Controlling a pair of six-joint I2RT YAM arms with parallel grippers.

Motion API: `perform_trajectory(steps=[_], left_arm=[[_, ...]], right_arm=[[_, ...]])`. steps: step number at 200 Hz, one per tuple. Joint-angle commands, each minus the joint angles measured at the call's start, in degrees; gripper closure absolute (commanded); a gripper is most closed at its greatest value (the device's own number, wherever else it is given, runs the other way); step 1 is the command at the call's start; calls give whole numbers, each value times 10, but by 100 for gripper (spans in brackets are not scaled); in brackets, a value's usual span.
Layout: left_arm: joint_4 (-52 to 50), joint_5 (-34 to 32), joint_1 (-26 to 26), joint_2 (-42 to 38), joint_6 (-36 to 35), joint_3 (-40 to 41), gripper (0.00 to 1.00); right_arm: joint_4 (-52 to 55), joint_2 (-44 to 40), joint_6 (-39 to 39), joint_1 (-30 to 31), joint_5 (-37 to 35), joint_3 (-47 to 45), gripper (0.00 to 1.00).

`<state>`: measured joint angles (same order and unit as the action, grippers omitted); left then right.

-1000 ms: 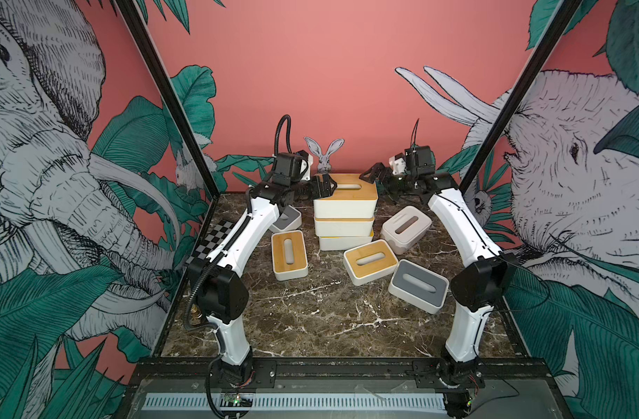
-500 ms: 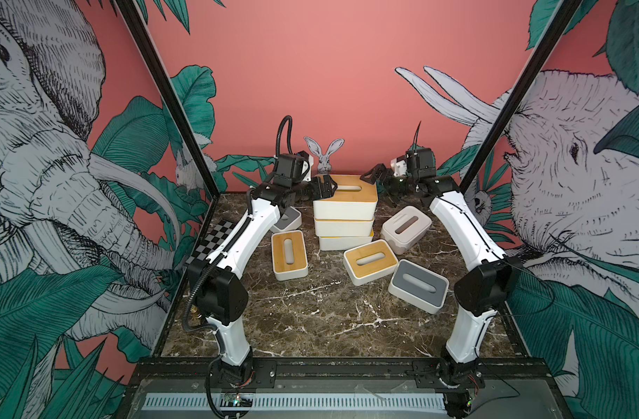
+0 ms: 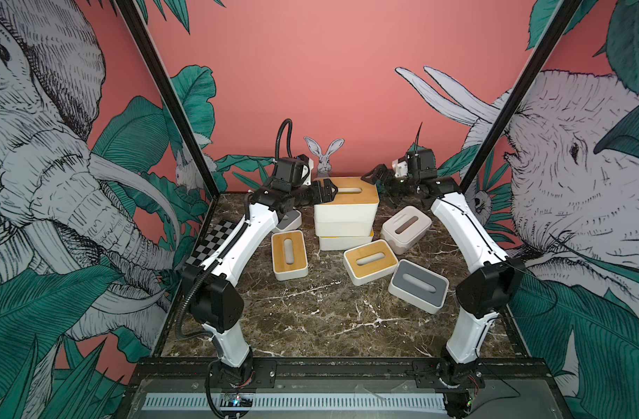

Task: Stack the tissue boxes
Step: Place the tissue box at the tissue box.

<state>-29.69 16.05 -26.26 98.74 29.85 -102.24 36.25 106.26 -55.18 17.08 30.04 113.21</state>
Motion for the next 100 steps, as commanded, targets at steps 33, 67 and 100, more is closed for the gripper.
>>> perform_trajectory(steps=[33,67,100], left_arm=[[67,31,45,-76,71,85,1],[80,44,23,-106,79,130,1],[91,4,2,-174,118,214,1]], right_arm=[[12,-40,28,-21,-12,-4,1],[16,-63,56,-29,-12,-34,1],[16,-69,62,-41,-6,-45,1]])
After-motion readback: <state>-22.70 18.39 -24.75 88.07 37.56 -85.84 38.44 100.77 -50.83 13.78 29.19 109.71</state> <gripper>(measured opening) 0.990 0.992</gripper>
